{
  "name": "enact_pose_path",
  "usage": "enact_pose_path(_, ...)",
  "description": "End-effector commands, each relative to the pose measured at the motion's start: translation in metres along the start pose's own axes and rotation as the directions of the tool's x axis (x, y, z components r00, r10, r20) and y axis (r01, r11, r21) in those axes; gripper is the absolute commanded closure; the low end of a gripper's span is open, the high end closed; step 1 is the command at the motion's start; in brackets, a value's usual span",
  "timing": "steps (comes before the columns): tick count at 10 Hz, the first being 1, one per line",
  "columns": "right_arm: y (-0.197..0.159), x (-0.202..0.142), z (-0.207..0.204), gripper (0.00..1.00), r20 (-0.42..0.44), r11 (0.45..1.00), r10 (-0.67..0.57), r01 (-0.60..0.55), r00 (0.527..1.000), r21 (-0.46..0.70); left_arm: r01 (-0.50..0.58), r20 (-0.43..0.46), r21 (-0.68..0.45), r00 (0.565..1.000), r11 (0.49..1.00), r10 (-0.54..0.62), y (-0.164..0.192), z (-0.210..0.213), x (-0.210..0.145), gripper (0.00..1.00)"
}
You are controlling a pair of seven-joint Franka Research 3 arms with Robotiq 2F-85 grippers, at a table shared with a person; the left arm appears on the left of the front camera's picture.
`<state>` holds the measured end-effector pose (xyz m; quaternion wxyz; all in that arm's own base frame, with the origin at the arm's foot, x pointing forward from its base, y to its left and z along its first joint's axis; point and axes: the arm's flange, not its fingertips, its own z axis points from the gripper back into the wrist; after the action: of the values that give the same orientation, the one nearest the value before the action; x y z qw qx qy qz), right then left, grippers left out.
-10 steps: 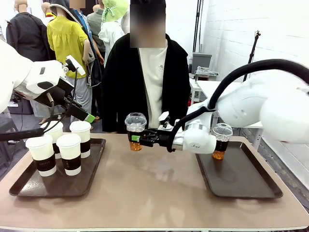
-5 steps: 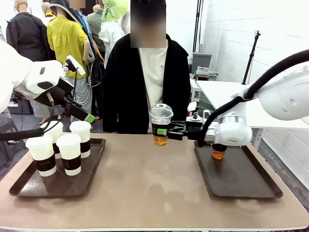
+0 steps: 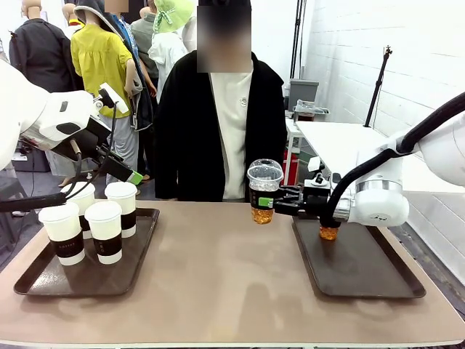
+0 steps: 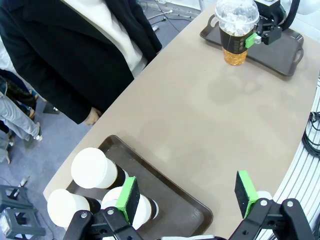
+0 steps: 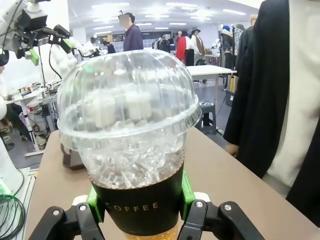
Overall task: Distribute the coffee onto the tray.
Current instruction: Pick up another iced Americano from the middle of the table and place it on the right Handle tray.
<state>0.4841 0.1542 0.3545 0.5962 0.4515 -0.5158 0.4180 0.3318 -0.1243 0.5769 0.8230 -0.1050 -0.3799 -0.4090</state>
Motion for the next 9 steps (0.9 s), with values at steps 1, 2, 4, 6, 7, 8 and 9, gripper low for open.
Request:
enact_pose_path(1,-0.002,0.004,-0.005,0.33,0.001,1.000,0.010,-0.010,1.000,0.005,-0.003,0.001,-0.002,1.000,1.000,0.003,0.001,-0.001,-0.001,0.00)
enact_pose_path(2,-0.002,0.004,-0.005,0.33,0.001,1.000,0.010,-0.010,1.000,0.005,-0.003,0.001,-0.002,1.000,1.000,0.003,0.001,-0.001,-0.001,0.00)
enact_pose_path(4,0.000,-0.002,-0.002,0.33,-0.004,1.000,-0.001,0.001,1.000,0.001,-0.003,0.001,-0.002,1.000,1.000,0.003,0.001,-0.001,-0.001,0.00)
enact_pose_path(6,-0.002,-0.003,0.025,0.33,-0.013,1.000,-0.001,0.001,1.000,0.009,-0.003,0.001,-0.002,1.000,1.000,0.003,0.001,-0.001,-0.001,0.00)
enact_pose_path(7,-0.001,-0.003,0.044,0.33,-0.001,1.000,-0.015,0.015,1.000,0.010,-0.003,0.001,-0.002,1.000,1.000,0.003,0.001,-0.001,-0.001,0.00)
enact_pose_path(8,0.001,-0.004,0.062,0.33,0.007,1.000,-0.012,0.012,1.000,-0.009,-0.003,0.001,-0.002,1.000,1.000,0.003,0.001,-0.001,-0.001,0.00)
enact_pose_path(9,0.001,-0.005,0.080,0.33,0.013,1.000,-0.013,0.013,1.000,-0.021,-0.003,0.001,-0.002,1.000,1.000,0.003,0.001,-0.001,-0.001,0.00)
